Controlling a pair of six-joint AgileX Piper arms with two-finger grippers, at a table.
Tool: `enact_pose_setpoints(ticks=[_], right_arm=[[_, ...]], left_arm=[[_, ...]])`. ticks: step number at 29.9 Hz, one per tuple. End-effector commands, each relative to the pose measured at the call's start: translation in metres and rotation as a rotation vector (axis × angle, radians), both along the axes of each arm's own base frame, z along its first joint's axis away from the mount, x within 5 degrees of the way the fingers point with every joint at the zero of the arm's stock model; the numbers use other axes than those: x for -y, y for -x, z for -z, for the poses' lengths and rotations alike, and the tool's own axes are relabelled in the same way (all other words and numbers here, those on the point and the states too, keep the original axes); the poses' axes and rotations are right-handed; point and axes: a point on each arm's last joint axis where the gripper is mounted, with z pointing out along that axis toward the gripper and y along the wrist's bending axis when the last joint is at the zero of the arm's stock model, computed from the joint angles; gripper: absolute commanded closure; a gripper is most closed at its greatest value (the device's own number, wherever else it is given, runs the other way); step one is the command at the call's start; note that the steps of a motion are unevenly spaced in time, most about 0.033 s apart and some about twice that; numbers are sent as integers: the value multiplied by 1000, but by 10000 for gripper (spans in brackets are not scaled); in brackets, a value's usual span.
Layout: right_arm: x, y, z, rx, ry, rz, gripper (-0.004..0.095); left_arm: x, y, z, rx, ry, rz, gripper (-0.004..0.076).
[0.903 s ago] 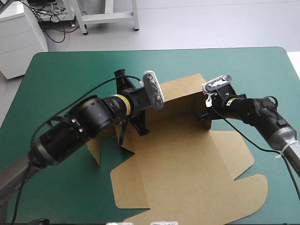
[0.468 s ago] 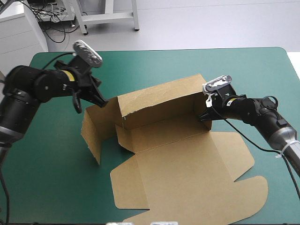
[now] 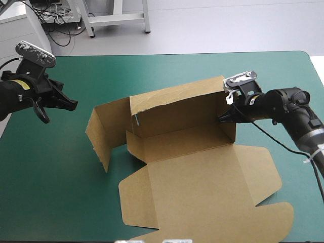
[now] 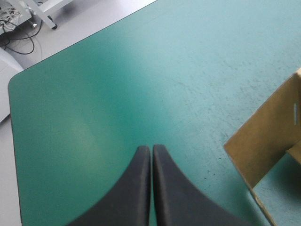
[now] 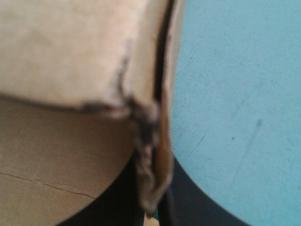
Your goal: Fold the box
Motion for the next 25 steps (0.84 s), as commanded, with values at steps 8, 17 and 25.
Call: enact_pose_setpoints(ticks=[8,17,25], right_arm=[[5,-19,-15,-111,-70,93,931],[-3,-77,28,-215,-29,108,931],[-9,-111,37,-204,-19,98,831]], left_arm=[[-5,3,-4,93,32,-35,730],[-4,3,-5,101,44,-31,730],[-1,4,-3,73,84,-12,730]])
